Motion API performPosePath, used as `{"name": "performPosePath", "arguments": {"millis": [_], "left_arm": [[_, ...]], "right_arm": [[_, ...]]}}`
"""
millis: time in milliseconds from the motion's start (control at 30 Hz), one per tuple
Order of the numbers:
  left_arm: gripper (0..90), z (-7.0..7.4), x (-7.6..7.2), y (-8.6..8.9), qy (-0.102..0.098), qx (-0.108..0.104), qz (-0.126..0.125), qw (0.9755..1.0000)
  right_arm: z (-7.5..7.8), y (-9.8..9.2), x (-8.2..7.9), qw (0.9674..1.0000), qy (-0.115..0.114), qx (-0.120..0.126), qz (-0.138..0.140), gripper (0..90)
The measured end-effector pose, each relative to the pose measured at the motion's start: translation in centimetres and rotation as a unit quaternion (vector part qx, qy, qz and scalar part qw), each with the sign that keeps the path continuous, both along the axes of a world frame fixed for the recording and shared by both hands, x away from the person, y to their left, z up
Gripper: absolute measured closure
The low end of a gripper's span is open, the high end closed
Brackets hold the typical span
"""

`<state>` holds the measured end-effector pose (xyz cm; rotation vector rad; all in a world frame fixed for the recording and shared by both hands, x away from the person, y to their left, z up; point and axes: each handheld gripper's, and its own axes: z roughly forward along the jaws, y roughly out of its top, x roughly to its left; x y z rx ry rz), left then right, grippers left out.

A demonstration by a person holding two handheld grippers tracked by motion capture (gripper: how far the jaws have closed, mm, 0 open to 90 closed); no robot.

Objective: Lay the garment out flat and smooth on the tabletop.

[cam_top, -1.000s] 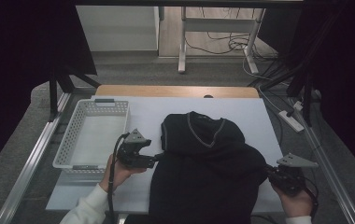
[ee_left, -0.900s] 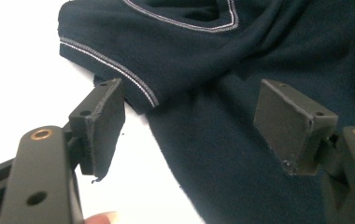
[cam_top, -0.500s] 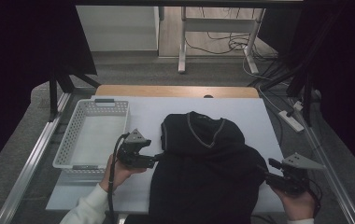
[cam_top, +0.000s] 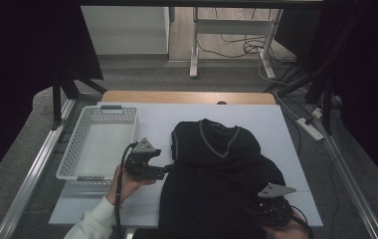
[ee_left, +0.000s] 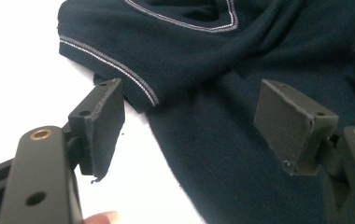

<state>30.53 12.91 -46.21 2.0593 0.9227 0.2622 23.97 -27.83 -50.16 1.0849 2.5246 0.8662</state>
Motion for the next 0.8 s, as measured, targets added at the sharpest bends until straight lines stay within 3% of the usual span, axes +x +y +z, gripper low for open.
{"name": "performPosePath", "arguments": {"millis": [133,367,467,600,800], "left_arm": [[25.4,0.0,0.0,-0.1,0.000,0.001,-0.001,1.0000],[25.4,0.0,-0.1,-0.2,-0.002,0.002,-0.001,1.0000],[25.4,0.0,-0.1,-0.2,-0.002,0.003,-0.001,1.0000],[25.4,0.0,0.1,-0.1,-0.001,0.001,0.001,1.0000],[25.3,0.1,0.0,0.1,-0.002,0.000,0.003,1.0000]], "right_arm": [[-0.5,-0.1,0.2,0.9999,0.004,-0.006,-0.008,42.8],[-0.6,0.3,0.0,0.9998,0.003,-0.006,0.020,78.6],[-0.3,0.5,-0.1,0.9995,-0.006,-0.006,0.031,83.7],[1.4,0.5,-0.2,0.9976,-0.033,0.049,0.037,86.4],[3.6,3.5,1.1,0.9927,-0.061,0.069,0.078,86.6]]}}
